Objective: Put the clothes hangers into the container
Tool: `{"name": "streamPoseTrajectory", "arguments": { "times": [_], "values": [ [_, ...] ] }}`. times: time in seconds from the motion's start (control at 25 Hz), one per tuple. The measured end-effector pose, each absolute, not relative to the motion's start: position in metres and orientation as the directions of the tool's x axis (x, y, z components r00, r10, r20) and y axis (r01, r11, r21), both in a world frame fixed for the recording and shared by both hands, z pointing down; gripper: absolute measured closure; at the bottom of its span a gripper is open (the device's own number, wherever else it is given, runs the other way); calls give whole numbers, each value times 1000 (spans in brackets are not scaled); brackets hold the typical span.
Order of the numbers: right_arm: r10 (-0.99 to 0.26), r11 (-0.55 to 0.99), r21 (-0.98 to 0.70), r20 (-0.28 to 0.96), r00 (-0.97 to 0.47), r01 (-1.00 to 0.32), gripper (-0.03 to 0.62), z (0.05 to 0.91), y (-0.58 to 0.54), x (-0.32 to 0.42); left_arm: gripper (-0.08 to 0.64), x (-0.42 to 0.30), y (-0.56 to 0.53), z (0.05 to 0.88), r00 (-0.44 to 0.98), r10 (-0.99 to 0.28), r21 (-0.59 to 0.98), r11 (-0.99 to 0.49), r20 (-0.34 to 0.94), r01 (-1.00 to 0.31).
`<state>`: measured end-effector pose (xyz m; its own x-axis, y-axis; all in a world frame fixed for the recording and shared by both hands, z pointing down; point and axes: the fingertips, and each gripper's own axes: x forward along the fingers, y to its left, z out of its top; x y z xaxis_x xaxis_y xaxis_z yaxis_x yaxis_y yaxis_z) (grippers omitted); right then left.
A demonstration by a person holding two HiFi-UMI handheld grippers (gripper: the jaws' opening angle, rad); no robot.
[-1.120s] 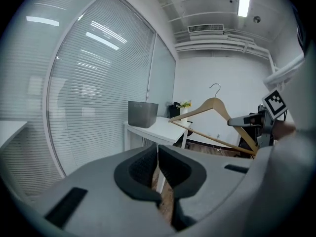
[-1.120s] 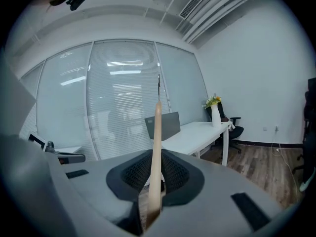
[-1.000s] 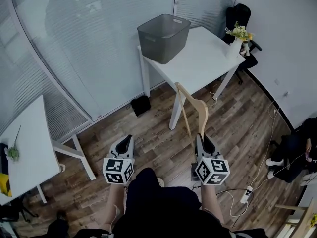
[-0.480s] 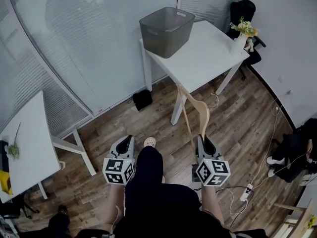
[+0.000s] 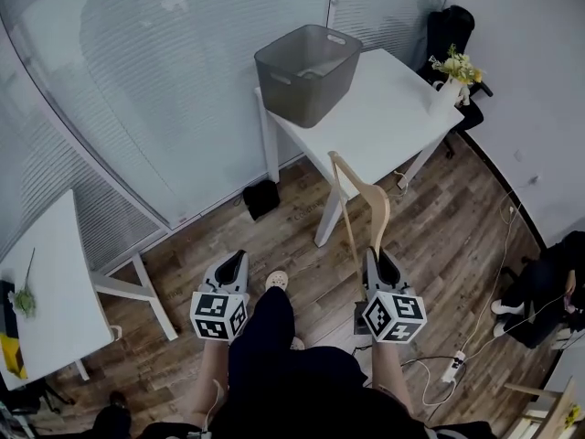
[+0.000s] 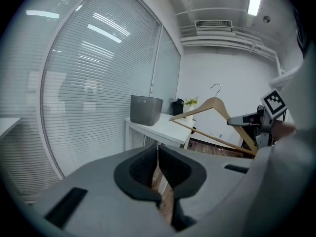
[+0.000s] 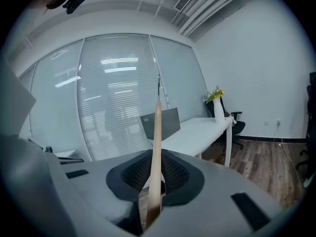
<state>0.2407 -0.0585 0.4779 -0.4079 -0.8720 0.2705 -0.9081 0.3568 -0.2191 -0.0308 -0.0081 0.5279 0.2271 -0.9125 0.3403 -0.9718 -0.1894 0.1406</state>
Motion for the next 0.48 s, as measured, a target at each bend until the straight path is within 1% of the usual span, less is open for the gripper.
{"name": "streamPoseTrajectory", "arguments": {
  "times": [0.28, 0.48],
  "values": [
    [-891, 338, -218, 240, -386, -915, 522, 456, -118, 227, 541, -49, -75, 510, 251, -912, 130, -220, 326, -967],
    [-899, 313, -219, 246, -363, -924, 522, 453, -149, 219, 541, -57, -113, 505, 276, -905, 130, -246, 323, -960]
  ]
}}
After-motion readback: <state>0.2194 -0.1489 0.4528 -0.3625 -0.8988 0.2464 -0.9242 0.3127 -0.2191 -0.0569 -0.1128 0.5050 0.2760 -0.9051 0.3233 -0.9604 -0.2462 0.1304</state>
